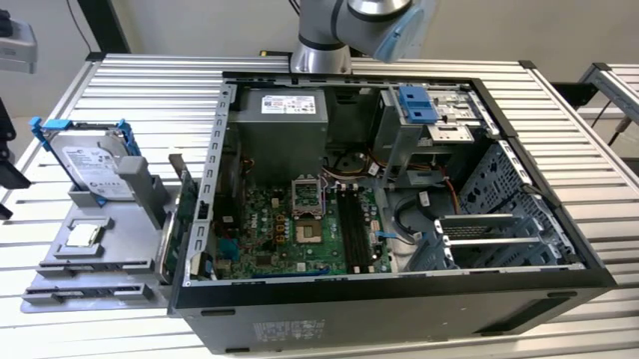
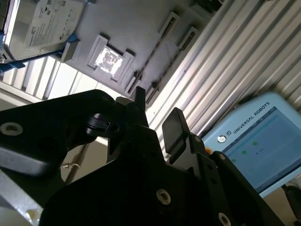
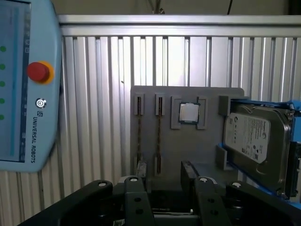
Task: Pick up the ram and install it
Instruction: 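Pick up the ram and move it above insertion slot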
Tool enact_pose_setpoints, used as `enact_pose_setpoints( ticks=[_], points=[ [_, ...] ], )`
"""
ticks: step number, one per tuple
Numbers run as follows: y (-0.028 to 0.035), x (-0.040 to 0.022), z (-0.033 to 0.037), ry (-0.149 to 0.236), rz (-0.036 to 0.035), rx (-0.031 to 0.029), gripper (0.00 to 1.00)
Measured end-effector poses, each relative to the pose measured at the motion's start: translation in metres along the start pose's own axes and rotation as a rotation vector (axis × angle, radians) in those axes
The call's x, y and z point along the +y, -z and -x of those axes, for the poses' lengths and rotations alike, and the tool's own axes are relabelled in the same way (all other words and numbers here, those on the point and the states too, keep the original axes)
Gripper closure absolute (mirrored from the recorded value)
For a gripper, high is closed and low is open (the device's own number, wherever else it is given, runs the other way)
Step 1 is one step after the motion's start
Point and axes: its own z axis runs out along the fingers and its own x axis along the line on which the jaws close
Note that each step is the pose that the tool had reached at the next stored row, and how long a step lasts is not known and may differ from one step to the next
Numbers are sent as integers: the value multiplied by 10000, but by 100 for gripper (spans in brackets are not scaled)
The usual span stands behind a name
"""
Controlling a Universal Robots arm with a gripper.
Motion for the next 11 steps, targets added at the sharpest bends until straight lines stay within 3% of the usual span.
enact_pose_setpoints(
  ticks=[11],
  points=[
    [-135,3,-4,0,-10,-11,0]
  ],
)
